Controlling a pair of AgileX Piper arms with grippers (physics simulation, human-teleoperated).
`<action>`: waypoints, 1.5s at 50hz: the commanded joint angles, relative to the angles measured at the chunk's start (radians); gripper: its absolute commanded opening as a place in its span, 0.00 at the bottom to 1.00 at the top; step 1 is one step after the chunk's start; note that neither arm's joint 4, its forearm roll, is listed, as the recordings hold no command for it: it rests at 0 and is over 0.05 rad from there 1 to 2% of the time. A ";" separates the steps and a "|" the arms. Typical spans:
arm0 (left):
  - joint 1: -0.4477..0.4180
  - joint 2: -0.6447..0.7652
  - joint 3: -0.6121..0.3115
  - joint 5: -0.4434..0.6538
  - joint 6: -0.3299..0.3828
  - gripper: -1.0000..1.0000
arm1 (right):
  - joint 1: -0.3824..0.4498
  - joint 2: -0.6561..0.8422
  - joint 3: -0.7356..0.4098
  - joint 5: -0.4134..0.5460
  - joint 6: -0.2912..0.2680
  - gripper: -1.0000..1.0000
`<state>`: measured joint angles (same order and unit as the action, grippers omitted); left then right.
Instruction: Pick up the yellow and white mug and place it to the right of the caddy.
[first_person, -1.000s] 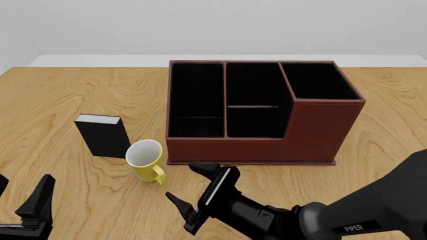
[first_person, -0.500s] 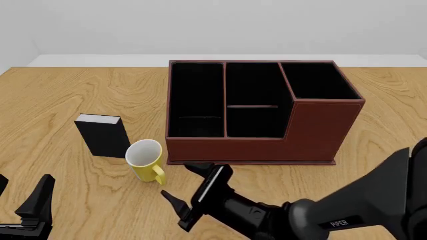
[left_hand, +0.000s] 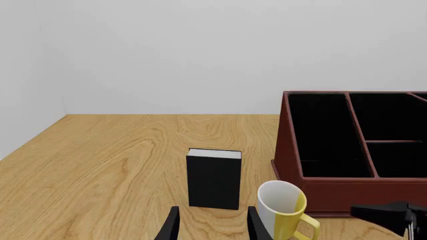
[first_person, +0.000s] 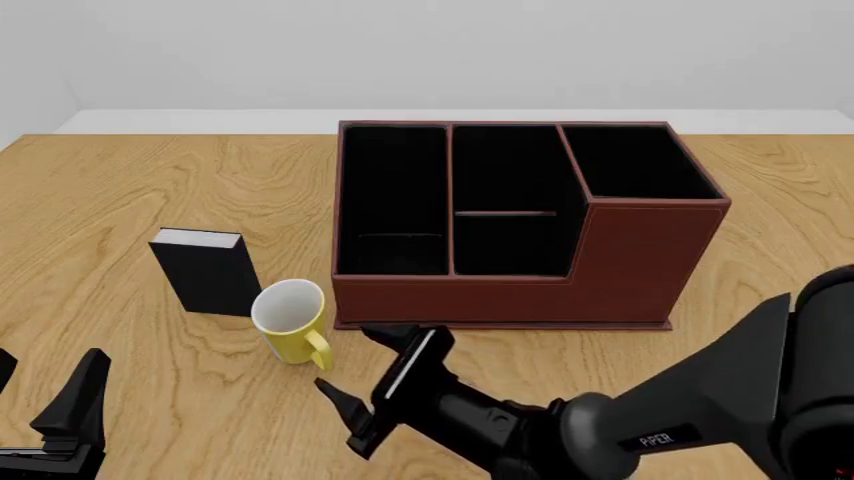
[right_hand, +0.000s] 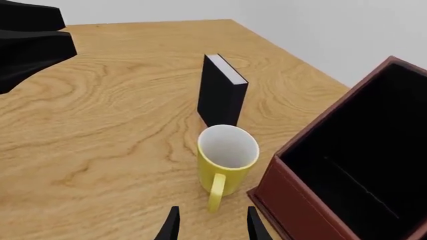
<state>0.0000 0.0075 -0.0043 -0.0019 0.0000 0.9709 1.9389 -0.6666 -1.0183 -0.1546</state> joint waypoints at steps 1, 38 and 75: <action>0.000 0.000 0.000 0.000 0.000 1.00 | -0.005 0.019 -0.017 0.005 0.003 1.00; 0.000 0.000 0.000 0.000 0.000 1.00 | -0.013 0.059 -0.079 0.035 -0.001 1.00; 0.000 0.000 0.000 0.000 0.000 1.00 | -0.014 0.126 -0.161 0.066 0.001 1.00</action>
<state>0.0000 0.0075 -0.0043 -0.0019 0.0000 0.9530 2.0494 -0.8075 -0.9595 -0.1547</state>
